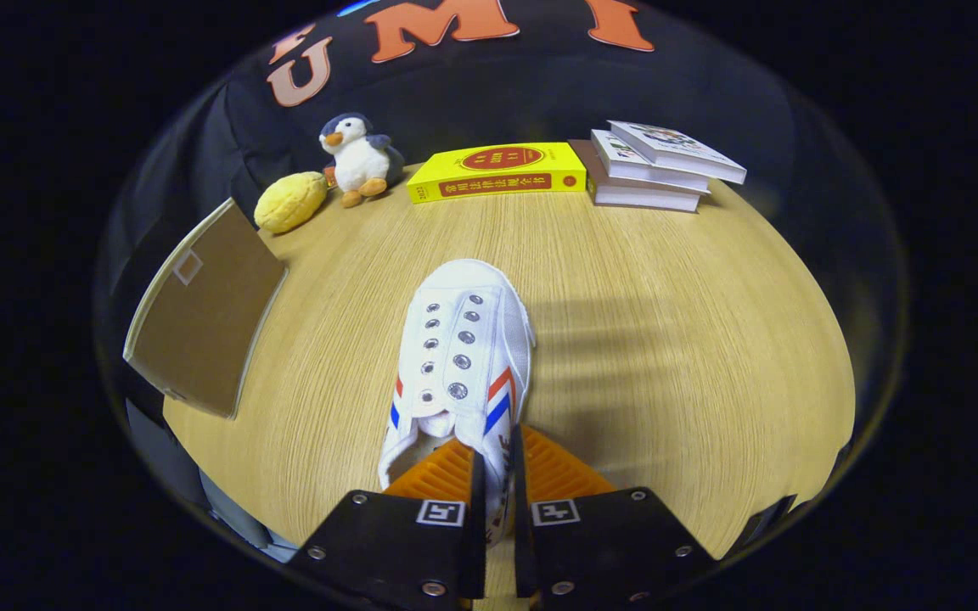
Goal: Open the storage box then place both shoes into the box .Put the left shoe in first, then the right shoe, with the right side of both shoes facing outward in a uniform manner.
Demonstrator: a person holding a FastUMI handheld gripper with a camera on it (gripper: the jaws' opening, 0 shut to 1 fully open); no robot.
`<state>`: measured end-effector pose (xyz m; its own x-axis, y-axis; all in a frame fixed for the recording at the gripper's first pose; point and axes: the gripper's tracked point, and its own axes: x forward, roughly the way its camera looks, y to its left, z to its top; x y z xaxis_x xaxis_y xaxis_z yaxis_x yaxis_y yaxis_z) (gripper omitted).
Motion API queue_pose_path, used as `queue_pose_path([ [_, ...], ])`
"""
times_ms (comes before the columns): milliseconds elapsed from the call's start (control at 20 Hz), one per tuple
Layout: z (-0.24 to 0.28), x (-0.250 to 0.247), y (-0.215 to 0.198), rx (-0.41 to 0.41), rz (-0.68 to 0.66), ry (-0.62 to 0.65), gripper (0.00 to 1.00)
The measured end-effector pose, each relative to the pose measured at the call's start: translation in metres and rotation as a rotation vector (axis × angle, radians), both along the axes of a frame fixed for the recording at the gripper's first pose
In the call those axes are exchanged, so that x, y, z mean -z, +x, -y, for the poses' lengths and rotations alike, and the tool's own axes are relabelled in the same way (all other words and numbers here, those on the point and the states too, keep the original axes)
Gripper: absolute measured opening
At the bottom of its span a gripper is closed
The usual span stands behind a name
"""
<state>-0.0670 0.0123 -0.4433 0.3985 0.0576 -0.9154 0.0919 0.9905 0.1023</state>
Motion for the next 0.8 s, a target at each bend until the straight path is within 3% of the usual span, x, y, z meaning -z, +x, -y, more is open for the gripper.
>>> queue_pose_path([
  [100,0.004,-0.003,0.005,0.041,-0.001,0.002,0.03],
  [200,0.001,-0.014,0.007,0.07,0.0,0.03,0.01],
  [450,-0.008,-0.055,0.033,0.082,0.091,0.046,0.01],
  [800,0.0,-0.028,0.024,0.077,0.025,-0.041,0.01],
])
